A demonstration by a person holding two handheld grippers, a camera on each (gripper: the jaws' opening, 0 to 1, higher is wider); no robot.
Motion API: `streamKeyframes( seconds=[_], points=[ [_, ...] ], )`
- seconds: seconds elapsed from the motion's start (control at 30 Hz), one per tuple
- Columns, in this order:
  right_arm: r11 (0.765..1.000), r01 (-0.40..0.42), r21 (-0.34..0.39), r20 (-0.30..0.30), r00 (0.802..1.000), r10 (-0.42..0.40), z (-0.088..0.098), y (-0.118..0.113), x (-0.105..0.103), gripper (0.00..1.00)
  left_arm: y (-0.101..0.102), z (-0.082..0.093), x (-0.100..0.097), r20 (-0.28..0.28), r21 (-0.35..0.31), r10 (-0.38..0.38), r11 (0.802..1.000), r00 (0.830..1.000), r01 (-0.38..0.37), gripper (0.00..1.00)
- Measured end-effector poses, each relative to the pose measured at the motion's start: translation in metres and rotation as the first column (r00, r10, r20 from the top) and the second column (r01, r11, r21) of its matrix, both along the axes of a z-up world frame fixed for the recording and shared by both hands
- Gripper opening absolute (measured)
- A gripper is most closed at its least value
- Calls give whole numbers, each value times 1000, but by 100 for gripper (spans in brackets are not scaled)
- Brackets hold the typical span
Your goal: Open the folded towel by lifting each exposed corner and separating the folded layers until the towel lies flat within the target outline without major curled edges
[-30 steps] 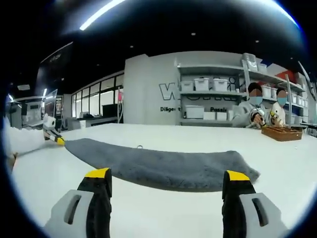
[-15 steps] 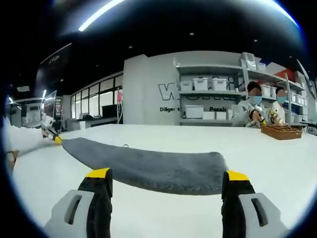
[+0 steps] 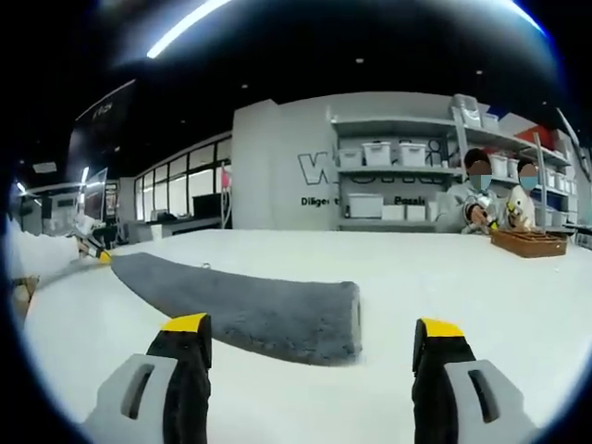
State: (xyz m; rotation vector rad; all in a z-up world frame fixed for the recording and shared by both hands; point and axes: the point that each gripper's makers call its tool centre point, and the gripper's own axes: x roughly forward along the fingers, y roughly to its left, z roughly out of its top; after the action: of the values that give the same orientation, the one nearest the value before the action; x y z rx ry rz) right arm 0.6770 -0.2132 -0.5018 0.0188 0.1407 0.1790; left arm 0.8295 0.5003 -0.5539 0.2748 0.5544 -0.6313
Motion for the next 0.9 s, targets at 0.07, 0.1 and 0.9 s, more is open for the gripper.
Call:
streamKeyframes(
  seconds=[0.07,0.1,0.9],
  points=[
    [1000,-5,1,1,1000,5,-1,0,0,89,3,1,1,3,-18,15,1000,1000,-15,3],
    [1000,-8,4,2,1000,8,-1,1,1,89,4,1,1,5,-32,17,999,1000,-16,3],
    [997,-57,-59,-247,968,41,-24,-4,120,74,-28,78,-129,145,-231,-17,972,989,50,88]
  ],
)
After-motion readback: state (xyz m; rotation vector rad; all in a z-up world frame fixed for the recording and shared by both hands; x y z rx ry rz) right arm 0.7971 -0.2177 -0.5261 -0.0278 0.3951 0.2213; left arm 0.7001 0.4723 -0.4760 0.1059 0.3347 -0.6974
